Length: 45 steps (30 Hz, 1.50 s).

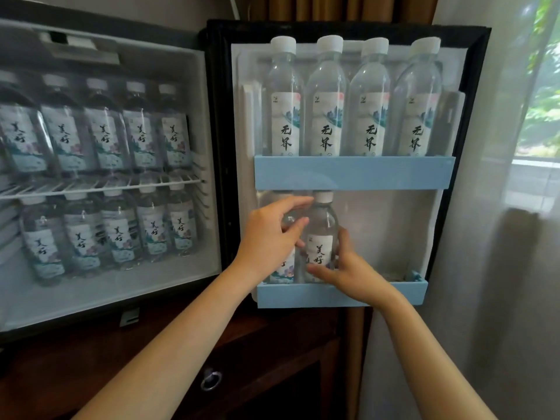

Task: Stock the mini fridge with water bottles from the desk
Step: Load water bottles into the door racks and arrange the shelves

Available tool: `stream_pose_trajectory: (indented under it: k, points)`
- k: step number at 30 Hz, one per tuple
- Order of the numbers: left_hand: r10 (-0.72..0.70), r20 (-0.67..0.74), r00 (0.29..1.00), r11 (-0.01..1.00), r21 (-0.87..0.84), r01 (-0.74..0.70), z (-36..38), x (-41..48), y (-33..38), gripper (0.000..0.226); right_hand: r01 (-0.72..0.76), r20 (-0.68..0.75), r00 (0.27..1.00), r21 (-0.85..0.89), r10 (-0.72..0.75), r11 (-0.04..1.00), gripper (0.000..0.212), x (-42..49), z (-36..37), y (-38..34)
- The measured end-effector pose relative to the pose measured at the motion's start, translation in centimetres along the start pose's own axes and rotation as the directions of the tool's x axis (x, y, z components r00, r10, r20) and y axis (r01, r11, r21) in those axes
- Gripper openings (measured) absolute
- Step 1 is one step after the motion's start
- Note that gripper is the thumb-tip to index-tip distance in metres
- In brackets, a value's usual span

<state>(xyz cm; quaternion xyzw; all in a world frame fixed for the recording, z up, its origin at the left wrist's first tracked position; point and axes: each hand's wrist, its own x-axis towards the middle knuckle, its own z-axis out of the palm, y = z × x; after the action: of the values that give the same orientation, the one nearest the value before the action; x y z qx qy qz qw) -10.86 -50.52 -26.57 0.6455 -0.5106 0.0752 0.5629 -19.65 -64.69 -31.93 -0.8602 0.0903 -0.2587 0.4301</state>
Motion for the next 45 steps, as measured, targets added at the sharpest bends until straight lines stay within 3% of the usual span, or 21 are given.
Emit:
stream_pose_trajectory:
  k: [10, 12, 13, 14, 16, 17, 19, 25, 30, 37, 45]
  points:
    - [-0.044, 0.008, 0.999, 0.999, -0.001, 0.044, -0.9, -1.3, -0.8, 0.031, -0.059, -0.024, 0.998, -0.077, 0.058, 0.995, 0.079, 0.0, 0.5, -0.3]
    - [-0.046, 0.015, 0.999, 0.999, -0.016, 0.046, -1.5, -1.5, -0.9, 0.032, -0.030, -0.165, 0.986, -0.044, 0.022, 0.999, 0.090, 0.0, 1.4, -0.2]
    - [-0.048, 0.019, 0.999, 0.999, -0.023, 0.049, -1.9, -1.7, -0.9, 0.030, 0.007, -0.326, 0.945, -0.044, -0.021, 0.999, 0.090, -0.1, 2.0, -0.2]
    - [-0.052, 0.022, 0.998, 0.998, -0.034, 0.052, -2.2, -1.8, -1.0, 0.029, 0.068, -0.505, 0.858, -0.078, -0.098, 0.995, 0.084, -0.3, 2.8, -0.4]
    - [-0.059, 0.020, 0.998, 0.997, -0.046, 0.060, -3.2, -2.1, -1.2, 0.025, 0.206, -0.744, 0.587, -0.245, -0.320, 0.948, 0.059, -0.5, 4.3, -1.1]
    - [-0.061, 0.011, 0.998, 0.997, -0.042, 0.061, -3.8, -2.2, -1.4, 0.024, 0.249, -0.770, 0.489, -0.327, -0.410, 0.912, 0.048, -0.4, 5.0, -1.7]
    - [-0.065, -0.016, 0.998, 0.998, -0.016, 0.064, -5.2, -2.5, -1.8, 0.024, 0.306, -0.721, 0.438, -0.441, -0.537, 0.843, 0.036, 0.2, 6.7, -3.1]
    - [-0.154, -0.116, 0.981, 0.986, 0.049, 0.161, -11.6, -4.9, -3.8, 0.024, 0.492, -0.579, 0.442, -0.482, -0.685, 0.725, 0.025, 2.5, 13.8, -7.9]
    - [-0.244, -0.278, 0.929, 0.950, 0.124, 0.287, -19.2, -8.6, -5.7, 0.022, 0.574, -0.456, 0.551, -0.401, -0.699, 0.713, 0.022, 4.1, 21.1, -11.4]
    - [-0.340, -0.558, 0.757, 0.850, 0.161, 0.501, -30.4, -16.6, -7.8, 0.025, 0.692, -0.237, 0.644, -0.224, -0.728, 0.686, 0.024, 4.6, 32.6, -16.7]
    - [-0.402, -0.727, 0.556, 0.666, 0.185, 0.723, -40.1, -25.9, -10.6, 0.030, 0.729, 0.031, 0.684, -0.060, -0.729, 0.682, 0.026, 3.5, 45.4, -22.0]
